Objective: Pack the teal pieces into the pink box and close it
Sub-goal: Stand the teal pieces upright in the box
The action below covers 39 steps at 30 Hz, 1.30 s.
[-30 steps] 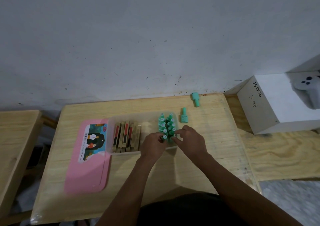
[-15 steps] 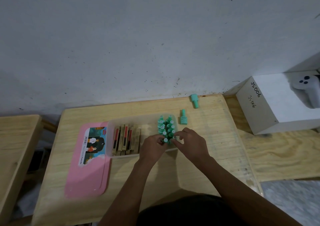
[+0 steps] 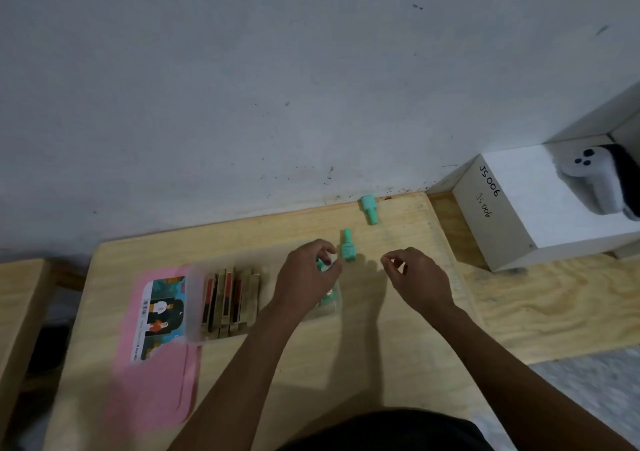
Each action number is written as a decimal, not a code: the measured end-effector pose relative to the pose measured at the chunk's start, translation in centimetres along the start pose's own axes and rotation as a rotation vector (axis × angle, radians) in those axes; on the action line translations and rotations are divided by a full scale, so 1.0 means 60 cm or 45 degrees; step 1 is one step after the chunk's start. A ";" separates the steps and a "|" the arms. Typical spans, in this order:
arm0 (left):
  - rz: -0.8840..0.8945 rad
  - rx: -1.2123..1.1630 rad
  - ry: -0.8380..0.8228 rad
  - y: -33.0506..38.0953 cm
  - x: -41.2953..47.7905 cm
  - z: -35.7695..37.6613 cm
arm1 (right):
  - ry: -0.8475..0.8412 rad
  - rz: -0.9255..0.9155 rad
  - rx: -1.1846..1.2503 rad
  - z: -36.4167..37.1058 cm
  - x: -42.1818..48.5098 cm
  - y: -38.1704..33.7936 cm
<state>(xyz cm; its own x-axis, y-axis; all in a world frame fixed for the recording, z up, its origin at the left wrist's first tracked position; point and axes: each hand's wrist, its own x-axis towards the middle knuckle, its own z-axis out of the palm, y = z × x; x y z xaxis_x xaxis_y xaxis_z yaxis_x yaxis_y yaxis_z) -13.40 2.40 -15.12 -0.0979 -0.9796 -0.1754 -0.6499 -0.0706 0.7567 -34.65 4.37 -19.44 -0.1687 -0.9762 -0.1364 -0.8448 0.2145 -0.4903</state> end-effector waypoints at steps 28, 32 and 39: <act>-0.445 0.709 -0.416 0.011 0.240 0.136 | -0.184 0.360 0.099 0.070 0.253 0.008; -0.319 0.283 -0.362 0.012 0.232 0.116 | -0.172 0.387 0.272 0.064 0.246 0.017; -0.337 -0.224 -0.121 0.033 0.185 0.067 | -0.110 0.682 1.021 0.030 0.190 0.011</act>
<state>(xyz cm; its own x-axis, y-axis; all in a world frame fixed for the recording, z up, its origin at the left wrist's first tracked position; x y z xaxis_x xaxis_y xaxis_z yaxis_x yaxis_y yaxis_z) -18.80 -7.83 -18.12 -0.0181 -0.9016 -0.4322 -0.5231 -0.3599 0.7726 -36.19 -6.56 -22.88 -0.3658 -0.7435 -0.5598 -0.0641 0.6201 -0.7819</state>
